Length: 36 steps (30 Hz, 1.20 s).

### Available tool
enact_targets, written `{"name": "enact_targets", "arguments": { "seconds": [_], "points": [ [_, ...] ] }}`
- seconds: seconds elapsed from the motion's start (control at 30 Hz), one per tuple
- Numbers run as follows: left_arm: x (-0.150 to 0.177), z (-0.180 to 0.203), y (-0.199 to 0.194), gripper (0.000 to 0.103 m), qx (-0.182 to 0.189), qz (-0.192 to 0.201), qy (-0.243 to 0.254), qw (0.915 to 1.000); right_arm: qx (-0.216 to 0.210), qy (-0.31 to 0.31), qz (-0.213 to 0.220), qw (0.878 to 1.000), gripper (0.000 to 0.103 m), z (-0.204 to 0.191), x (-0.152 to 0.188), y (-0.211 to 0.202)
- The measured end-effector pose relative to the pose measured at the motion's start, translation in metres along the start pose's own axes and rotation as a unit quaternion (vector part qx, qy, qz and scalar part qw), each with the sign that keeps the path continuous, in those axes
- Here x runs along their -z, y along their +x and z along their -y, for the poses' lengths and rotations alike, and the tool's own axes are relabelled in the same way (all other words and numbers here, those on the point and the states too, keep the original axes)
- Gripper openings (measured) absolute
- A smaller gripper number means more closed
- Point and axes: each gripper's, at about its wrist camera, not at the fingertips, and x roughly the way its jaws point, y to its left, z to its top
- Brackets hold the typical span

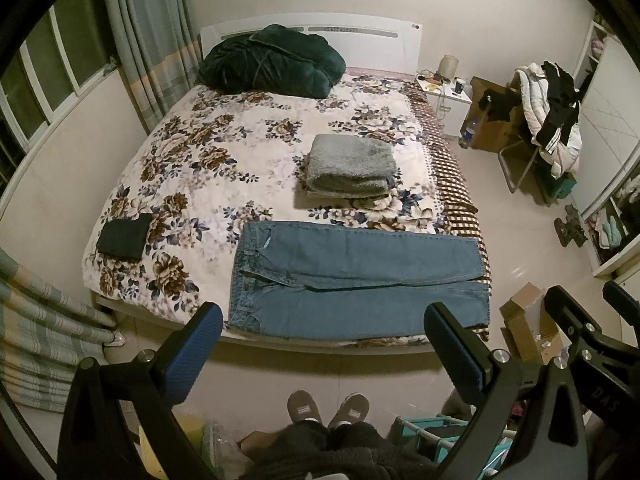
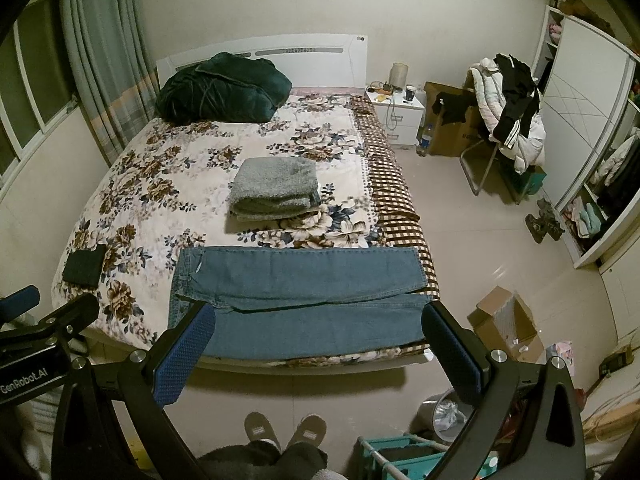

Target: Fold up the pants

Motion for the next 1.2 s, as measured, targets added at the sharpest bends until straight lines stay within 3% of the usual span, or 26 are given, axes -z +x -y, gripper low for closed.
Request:
{"name": "enact_targets", "arguments": {
  "seconds": [1.2],
  "points": [
    [-0.004,0.005,-0.003,0.103,0.004,0.006,-0.003,1.0,-0.002,-0.001,0.004,1.0,0.103,0.005,-0.012,-0.009]
  ]
}}
